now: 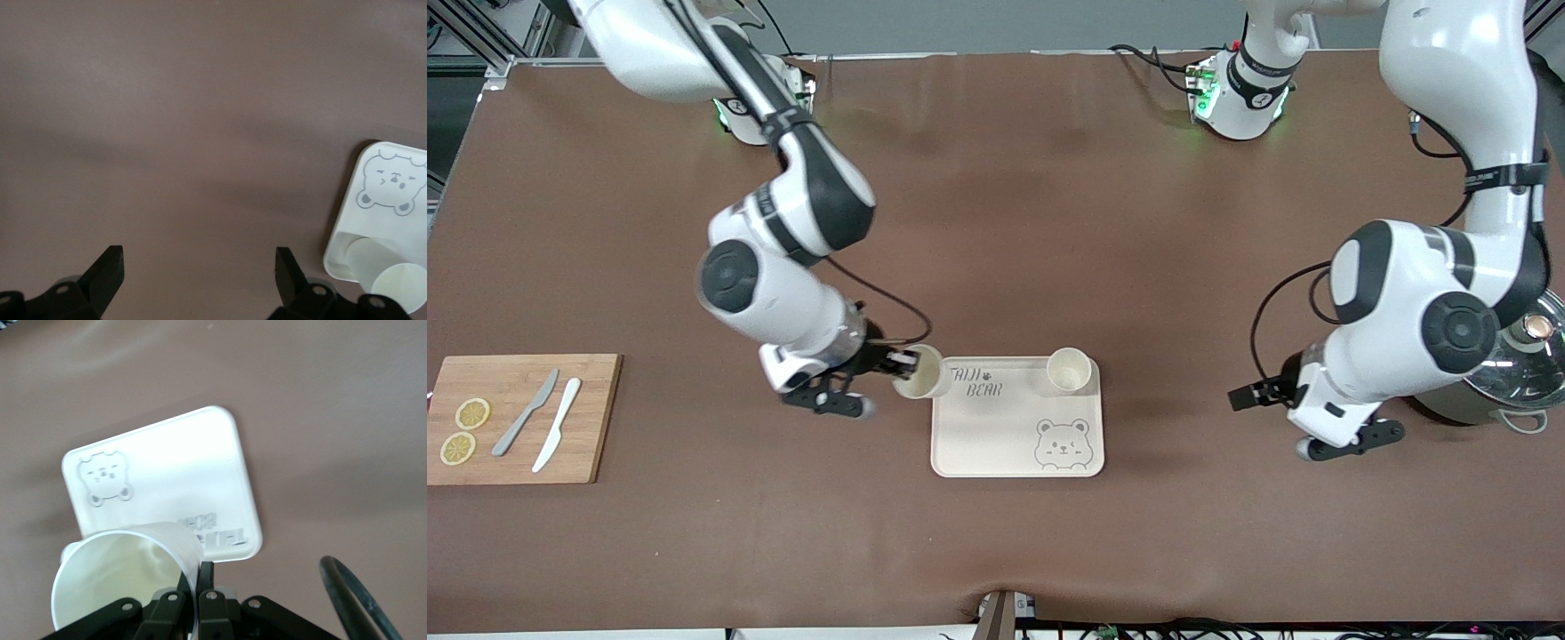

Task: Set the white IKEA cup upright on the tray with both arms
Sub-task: 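Carry the cup over the tray with the right gripper while the left arm retracts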

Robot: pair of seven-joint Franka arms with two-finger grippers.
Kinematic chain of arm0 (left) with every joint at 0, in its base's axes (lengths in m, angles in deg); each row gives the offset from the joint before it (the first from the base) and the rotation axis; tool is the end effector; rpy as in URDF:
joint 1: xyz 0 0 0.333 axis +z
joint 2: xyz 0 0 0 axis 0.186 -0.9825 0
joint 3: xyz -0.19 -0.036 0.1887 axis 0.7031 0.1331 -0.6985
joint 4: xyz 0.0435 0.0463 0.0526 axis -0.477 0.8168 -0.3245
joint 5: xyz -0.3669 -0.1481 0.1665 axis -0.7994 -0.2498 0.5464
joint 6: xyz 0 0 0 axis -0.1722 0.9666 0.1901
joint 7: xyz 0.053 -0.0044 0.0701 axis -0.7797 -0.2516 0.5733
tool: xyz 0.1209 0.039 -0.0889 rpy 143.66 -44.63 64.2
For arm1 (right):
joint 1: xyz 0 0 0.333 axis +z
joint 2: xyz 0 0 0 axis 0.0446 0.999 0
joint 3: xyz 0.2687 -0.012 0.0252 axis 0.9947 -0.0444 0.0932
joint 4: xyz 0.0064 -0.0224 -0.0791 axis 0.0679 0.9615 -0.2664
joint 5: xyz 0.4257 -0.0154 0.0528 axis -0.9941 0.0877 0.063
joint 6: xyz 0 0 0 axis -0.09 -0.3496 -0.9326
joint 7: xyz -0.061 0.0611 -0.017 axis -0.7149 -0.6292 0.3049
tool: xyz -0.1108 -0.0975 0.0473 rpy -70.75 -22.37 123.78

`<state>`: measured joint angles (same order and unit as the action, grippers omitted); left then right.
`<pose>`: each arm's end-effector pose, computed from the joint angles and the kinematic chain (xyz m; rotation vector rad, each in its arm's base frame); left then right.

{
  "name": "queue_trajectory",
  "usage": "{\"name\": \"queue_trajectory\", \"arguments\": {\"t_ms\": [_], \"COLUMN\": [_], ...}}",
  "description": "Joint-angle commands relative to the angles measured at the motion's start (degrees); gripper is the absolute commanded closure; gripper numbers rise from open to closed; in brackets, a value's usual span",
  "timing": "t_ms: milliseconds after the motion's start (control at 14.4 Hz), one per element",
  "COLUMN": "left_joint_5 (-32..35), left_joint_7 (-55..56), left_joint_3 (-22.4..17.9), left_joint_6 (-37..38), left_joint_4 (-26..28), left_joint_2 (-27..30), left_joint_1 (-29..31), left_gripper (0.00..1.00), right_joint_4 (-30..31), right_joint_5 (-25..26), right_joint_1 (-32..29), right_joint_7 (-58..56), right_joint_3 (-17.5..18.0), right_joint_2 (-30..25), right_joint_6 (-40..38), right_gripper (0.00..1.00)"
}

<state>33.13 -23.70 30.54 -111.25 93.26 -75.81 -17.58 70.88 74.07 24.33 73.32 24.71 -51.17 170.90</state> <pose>0.7011 -0.1301 0.2942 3.0583 0.3123 -0.0749 0.6441 0.3855 0.2886 -2.8175 0.3484 -0.0039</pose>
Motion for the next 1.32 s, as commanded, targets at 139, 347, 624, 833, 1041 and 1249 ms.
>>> {"name": "queue_trajectory", "arguments": {"t_ms": [139, 347, 624, 833, 1041, 1249], "left_joint_5": [0.8, 0.9, 1.1, 1.4, 3.5, 3.7], "left_joint_7": [-7.2, -10.3, -13.7, -16.5, -16.9, -17.1], "left_joint_3": [1.0, 0.5, 2.6, 2.0, 0.1, 0.4], "left_joint_6": [1.8, 1.8, 1.9, 4.2, 8.4, 12.8], "left_joint_4": [-1.0, -1.0, -1.0, -1.0, -1.0, -0.9], "left_joint_2": [1.4, 1.6, 3.7, 8.0, 11.5, 15.9], "left_joint_1": [5.2, 6.0, 10.2, 9.9, 6.1, 5.4], "left_gripper": [0.00, 0.00, 0.00, 0.00, 0.00, 0.00], "right_joint_4": [-7.0, -8.6, -8.6, -8.6, -8.4, -8.2], "right_joint_5": [14.3, 17.3, 17.9, 17.9, 18.6, 18.7], "right_joint_1": [7.2, 8.5, 12.1, 14.3, 15.1, 15.3], "right_joint_7": [12.8, 14.9, 15.5, 16.3, 17.6, 18.0], "right_joint_3": [-2.2, -2.7, -6.4, -8.7, -8.8, -8.8], "right_joint_2": [8.4, 10.5, 13.9, 15.7, 17.2, 17.7], "right_joint_6": [3.7, 4.7, 9.1, 10.7, 13.1, 13.3], "right_gripper": [1.00, 1.00, 1.00, 1.00, 1.00, 1.00]}}
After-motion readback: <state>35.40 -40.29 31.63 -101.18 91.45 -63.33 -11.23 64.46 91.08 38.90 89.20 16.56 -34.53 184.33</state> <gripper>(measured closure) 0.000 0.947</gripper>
